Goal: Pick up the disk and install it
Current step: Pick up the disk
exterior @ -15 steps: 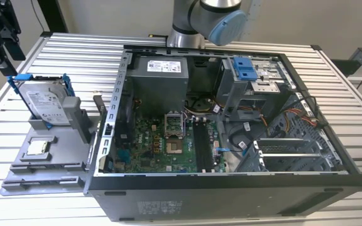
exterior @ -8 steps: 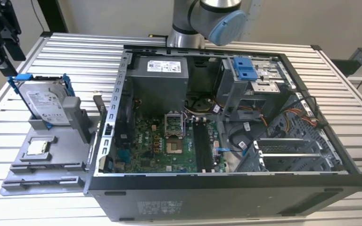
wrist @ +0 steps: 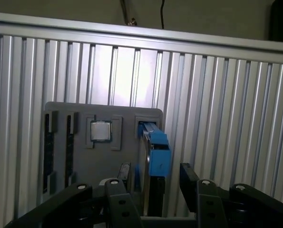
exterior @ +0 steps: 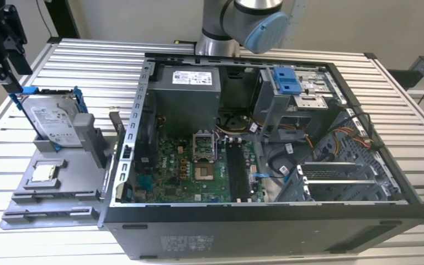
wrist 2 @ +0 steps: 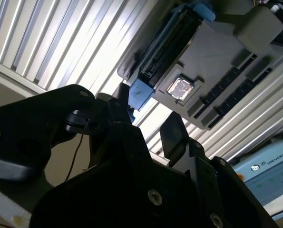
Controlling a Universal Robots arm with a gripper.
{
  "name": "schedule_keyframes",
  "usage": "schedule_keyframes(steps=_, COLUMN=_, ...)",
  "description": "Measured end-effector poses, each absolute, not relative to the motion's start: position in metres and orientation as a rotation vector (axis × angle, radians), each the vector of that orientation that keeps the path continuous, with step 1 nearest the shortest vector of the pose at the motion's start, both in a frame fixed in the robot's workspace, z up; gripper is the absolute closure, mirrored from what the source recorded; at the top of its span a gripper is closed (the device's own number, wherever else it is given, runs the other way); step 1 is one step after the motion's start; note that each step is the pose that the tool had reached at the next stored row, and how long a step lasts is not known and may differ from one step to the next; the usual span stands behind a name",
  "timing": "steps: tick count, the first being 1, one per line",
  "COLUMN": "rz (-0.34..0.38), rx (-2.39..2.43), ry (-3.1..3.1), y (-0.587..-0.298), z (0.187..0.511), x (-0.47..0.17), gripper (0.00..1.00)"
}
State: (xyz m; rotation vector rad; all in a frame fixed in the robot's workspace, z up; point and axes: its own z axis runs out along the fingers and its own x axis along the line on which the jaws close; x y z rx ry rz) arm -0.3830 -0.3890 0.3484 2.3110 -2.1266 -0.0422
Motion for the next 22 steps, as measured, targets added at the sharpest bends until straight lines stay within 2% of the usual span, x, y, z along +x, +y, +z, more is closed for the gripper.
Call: schedule_keyframes(steps=22, rz=-0.042, rx=2.311, ry=-2.126, y=-0.383, z=0.311, x=-0.387, gripper=0.0)
